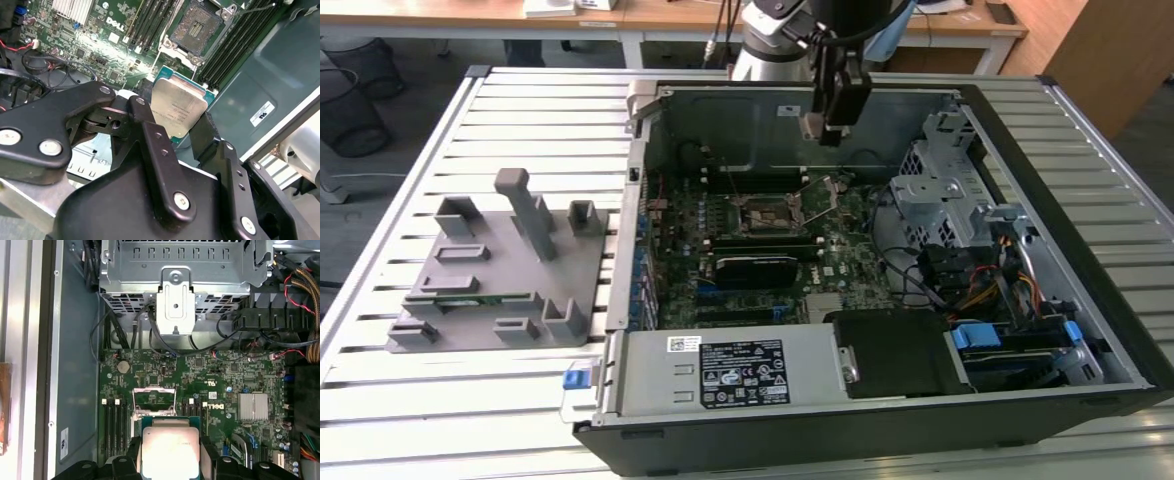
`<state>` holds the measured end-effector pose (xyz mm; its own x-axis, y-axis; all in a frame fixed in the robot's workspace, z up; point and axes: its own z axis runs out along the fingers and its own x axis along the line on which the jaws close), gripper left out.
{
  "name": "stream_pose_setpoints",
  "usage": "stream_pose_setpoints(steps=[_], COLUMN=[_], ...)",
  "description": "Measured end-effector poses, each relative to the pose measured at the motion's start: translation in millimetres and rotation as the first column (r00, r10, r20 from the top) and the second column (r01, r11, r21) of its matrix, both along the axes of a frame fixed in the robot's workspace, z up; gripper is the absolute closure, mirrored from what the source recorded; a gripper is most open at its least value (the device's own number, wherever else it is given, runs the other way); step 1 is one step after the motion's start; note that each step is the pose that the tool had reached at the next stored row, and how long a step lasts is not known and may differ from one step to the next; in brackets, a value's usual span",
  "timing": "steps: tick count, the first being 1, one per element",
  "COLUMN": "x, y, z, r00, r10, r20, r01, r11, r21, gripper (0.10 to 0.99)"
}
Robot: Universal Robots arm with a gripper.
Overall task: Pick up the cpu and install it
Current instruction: 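Place the cpu into insertion slot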
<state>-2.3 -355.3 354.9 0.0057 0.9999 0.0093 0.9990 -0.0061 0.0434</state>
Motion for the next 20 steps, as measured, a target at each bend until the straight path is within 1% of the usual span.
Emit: stream_pose_setpoints(steps=[6, 12, 17, 20], x=[-0.6, -0.7, -0.7, -0.8], y=[0.0, 0.0, 0.0, 0.0], z=[-3.2, -8.3, -14.7, -17.1], r00=[1.0000, 1.0000, 0.9999, 0.9999], r10=[0.003, 0.005, 0.006, 0.007], r20=[0.0002, 0.0072, 0.0100, 0.0113], r01=[-0.003, -0.005, -0.006, -0.007], r11=[1.0000, 1.0000, 1.0000, 1.0000], r21=[0.001, 0.001, 0.001, 0.000], gripper=[0.545, 0.545, 0.545, 0.545])
